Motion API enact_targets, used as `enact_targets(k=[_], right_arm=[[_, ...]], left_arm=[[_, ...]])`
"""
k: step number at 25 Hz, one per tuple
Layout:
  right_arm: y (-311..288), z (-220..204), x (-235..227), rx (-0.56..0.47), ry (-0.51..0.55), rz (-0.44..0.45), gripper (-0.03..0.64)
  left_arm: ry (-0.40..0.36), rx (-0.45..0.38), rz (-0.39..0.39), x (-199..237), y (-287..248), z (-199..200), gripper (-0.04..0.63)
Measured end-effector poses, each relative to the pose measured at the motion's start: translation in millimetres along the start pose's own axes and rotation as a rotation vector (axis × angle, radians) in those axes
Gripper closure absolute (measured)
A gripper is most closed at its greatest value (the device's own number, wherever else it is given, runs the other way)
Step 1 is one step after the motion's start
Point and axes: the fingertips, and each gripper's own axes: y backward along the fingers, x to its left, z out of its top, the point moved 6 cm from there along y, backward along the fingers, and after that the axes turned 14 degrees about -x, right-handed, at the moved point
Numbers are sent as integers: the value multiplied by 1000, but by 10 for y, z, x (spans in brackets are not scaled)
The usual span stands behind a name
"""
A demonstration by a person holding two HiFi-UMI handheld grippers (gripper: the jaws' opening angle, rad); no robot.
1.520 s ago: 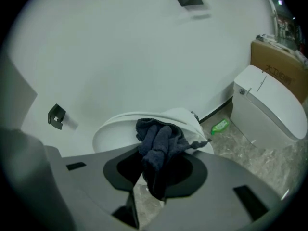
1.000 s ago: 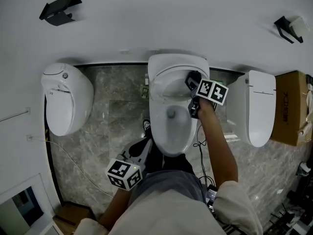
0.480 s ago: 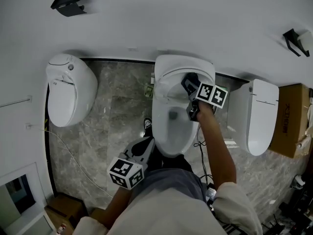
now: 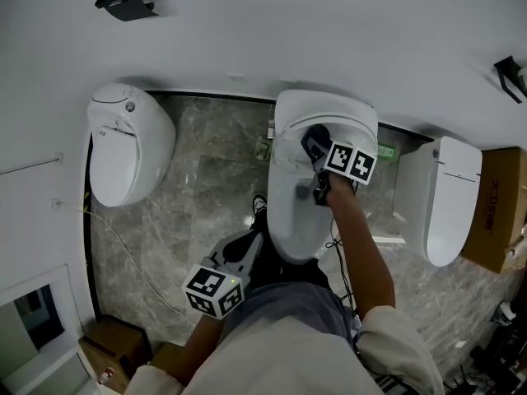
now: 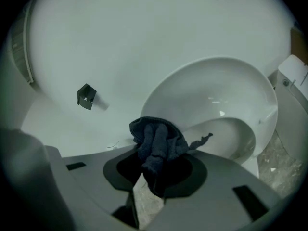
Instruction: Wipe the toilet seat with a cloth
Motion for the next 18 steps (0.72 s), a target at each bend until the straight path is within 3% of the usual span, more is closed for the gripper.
enact_targets(k=[11, 18], right_arm=[[-255, -615, -147, 73, -60, -55, 518], [-432, -989, -283, 33, -237, -93, 518]], left_arm=[[-5, 39, 32, 220, 50, 48, 588], [-13, 77, 48, 384, 90, 69, 588]])
